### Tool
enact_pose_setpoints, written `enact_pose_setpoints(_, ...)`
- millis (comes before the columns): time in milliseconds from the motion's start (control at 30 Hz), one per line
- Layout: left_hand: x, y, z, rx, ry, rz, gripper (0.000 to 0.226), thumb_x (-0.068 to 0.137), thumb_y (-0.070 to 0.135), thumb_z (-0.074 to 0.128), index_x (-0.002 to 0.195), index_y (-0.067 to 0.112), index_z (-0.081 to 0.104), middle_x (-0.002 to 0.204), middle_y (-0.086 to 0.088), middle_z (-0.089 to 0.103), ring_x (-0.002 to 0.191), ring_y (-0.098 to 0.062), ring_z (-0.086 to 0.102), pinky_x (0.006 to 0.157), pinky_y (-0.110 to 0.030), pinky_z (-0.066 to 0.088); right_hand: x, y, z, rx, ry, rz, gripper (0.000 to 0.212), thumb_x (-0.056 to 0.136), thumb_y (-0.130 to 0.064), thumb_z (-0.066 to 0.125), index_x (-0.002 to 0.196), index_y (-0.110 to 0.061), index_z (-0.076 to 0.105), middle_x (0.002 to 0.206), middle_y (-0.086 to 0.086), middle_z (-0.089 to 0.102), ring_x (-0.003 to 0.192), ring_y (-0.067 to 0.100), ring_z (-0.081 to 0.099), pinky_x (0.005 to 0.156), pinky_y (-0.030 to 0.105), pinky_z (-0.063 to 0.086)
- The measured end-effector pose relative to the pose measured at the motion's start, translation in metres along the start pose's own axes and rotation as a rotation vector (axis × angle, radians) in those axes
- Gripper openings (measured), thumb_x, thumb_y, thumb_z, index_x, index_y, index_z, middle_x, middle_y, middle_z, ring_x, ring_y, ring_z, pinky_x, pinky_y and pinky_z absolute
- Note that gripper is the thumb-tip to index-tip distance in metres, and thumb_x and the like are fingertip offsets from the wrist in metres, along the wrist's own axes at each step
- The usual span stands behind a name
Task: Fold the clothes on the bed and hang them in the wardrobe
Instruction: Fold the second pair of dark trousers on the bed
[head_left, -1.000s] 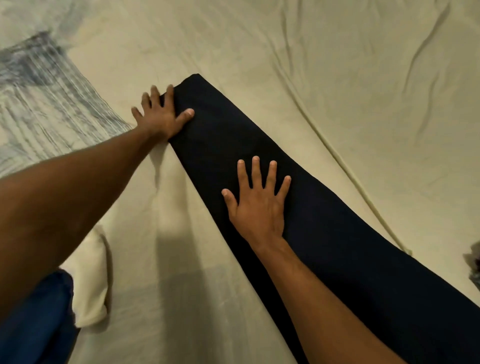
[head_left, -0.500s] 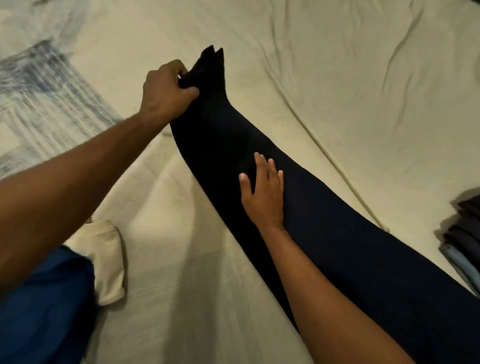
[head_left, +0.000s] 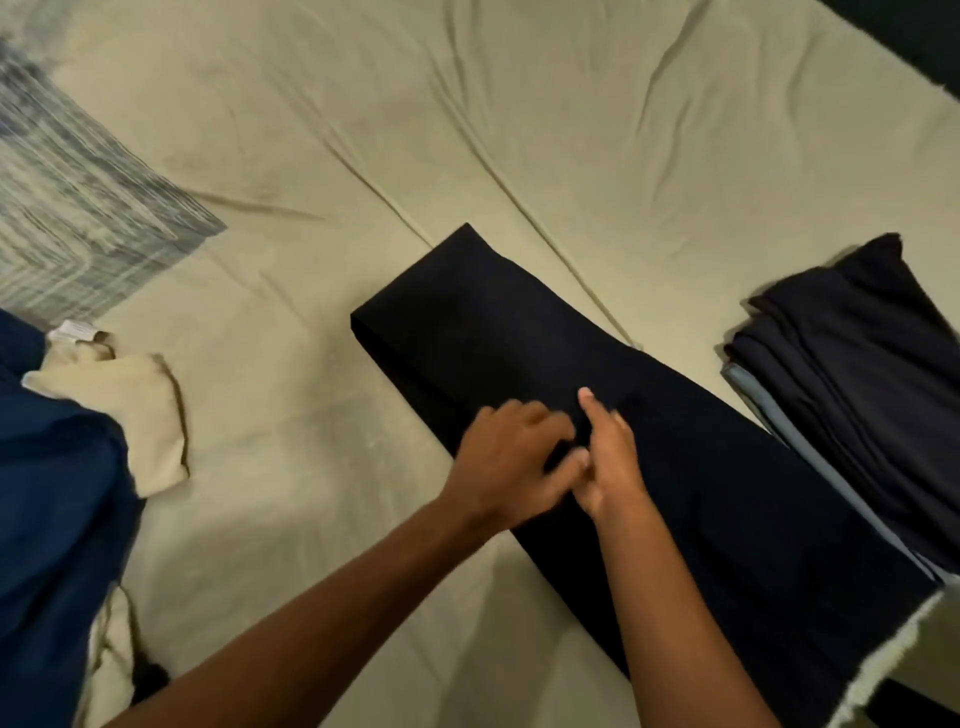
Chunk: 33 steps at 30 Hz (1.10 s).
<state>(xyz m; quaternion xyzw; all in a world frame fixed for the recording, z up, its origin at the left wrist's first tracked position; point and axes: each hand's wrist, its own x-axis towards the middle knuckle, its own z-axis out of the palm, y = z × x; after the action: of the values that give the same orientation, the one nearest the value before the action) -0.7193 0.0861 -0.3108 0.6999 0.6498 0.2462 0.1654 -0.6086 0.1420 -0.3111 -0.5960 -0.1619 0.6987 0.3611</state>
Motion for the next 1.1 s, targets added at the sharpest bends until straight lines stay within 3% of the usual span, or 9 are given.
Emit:
enact_pose_setpoints(67, -0.002, -0.005, -0.005, 0.012, 0.103, -0.024, 0.035, 0.091, 0.048, 0.045, 0.1, 0.023, 0.069, 0.097, 0.002, 0.067, 0.089, -0.022, 0.062, 0.075, -0.038, 0.047, 0.0, 0.001, -0.006, -0.065, 0.073, -0.05, 0.023, 0.098, -0.023, 0.062, 0.12, -0.014, 0.064, 0.11, 0.009, 0.074, 0.091, 0.023, 0.073, 0.079, 0.039, 0.057)
enact_pose_setpoints(133, 0.004, -0.018, -0.017, 0.063, 0.143, -0.064, 0.04, 0.094, 0.047, 0.041, 0.113, 0.023, 0.067, 0.115, 0.002, 0.066, 0.107, -0.023, 0.059, 0.088, -0.041, 0.045, -0.003, -0.002, -0.012, 0.009, 0.069, -0.082, 0.025, 0.099, -0.019, 0.06, 0.123, -0.014, 0.064, 0.108, 0.007, 0.075, 0.096, 0.022, 0.073, 0.085, 0.04, 0.058)
enact_pose_setpoints(267, 0.025, -0.05, -0.027, 0.259, -0.115, -0.162, 0.068, 0.094, 0.064, 0.02, 0.152, 0.031, 0.034, 0.163, -0.001, 0.024, 0.151, -0.024, 0.017, 0.119, -0.054, 0.018, -0.01, 0.001, -0.038, -0.191, 0.134, -0.057, 0.016, 0.099, -0.029, 0.061, 0.113, -0.023, 0.064, 0.108, 0.001, 0.074, 0.096, 0.022, 0.072, 0.074, 0.037, 0.059)
enact_pose_setpoints(367, 0.035, -0.083, -0.023, 0.384, -0.346, -0.206, 0.077, 0.093, 0.076, 0.01, 0.159, 0.037, 0.004, 0.168, 0.004, -0.008, 0.154, -0.022, -0.012, 0.121, -0.059, -0.005, -0.008, 0.002, -0.048, -0.405, 0.177, -0.031, 0.019, 0.097, -0.034, 0.064, 0.104, -0.016, 0.062, 0.107, 0.007, 0.07, 0.091, 0.029, 0.071, 0.055, 0.033, 0.058)
enact_pose_setpoints(533, 0.036, -0.131, -0.034, 0.502, -0.407, -0.358, 0.08, 0.087, 0.078, 0.005, 0.157, 0.04, -0.01, 0.167, 0.005, -0.017, 0.153, -0.025, -0.016, 0.119, -0.062, -0.005, -0.011, -0.002, -0.053, -0.581, 0.228, -0.068, 0.029, 0.096, -0.034, 0.065, 0.086, -0.014, 0.047, 0.086, 0.01, 0.064, 0.067, 0.028, 0.071, 0.065, 0.046, 0.063)
enact_pose_setpoints(667, 0.046, -0.132, -0.047, 0.355, -0.233, -0.587, 0.078, 0.096, 0.069, 0.032, 0.158, 0.029, 0.007, 0.165, -0.01, 0.009, 0.151, -0.036, 0.011, 0.115, -0.062, 0.015, -0.012, 0.0, -0.055, -0.684, 0.299, -0.154, 0.03, 0.093, -0.038, 0.068, 0.098, -0.014, 0.051, 0.083, 0.006, 0.064, 0.057, 0.027, 0.071, 0.068, 0.047, 0.062)
enact_pose_setpoints(833, 0.081, -0.135, -0.072, 0.112, -0.033, -0.822, 0.056, 0.093, 0.041, 0.066, 0.132, 0.004, 0.05, 0.132, -0.021, 0.056, 0.123, -0.04, 0.051, 0.1, -0.047, 0.045, -0.011, 0.007, -0.056, -0.768, 0.317, -0.239, 0.029, 0.094, -0.037, 0.066, 0.096, -0.012, 0.052, 0.067, 0.002, 0.063, 0.051, 0.025, 0.069, 0.07, 0.047, 0.061)
enact_pose_setpoints(1000, 0.093, -0.141, -0.092, -0.122, 0.023, -0.892, 0.013, 0.093, 0.023, 0.068, 0.097, 0.011, 0.068, 0.11, -0.015, 0.066, 0.112, -0.034, 0.061, 0.096, -0.041, 0.051, -0.01, 0.005, -0.051, -0.733, 0.317, -0.233, 0.027, 0.095, -0.034, 0.067, 0.088, -0.015, 0.049, 0.076, 0.001, 0.062, 0.049, 0.022, 0.065, 0.068, 0.047, 0.061)
enact_pose_setpoints(1100, 0.092, -0.141, -0.09, -0.147, 0.101, -0.911, 0.009, 0.095, 0.022, 0.066, 0.094, 0.013, 0.066, 0.107, -0.015, 0.064, 0.111, -0.035, 0.061, 0.093, -0.039, 0.051, -0.009, 0.003, -0.047, -0.689, 0.314, -0.216, 0.027, 0.094, -0.035, 0.068, 0.087, -0.016, 0.049, 0.081, 0.003, 0.063, 0.047, 0.019, 0.064, 0.064, 0.047, 0.061)
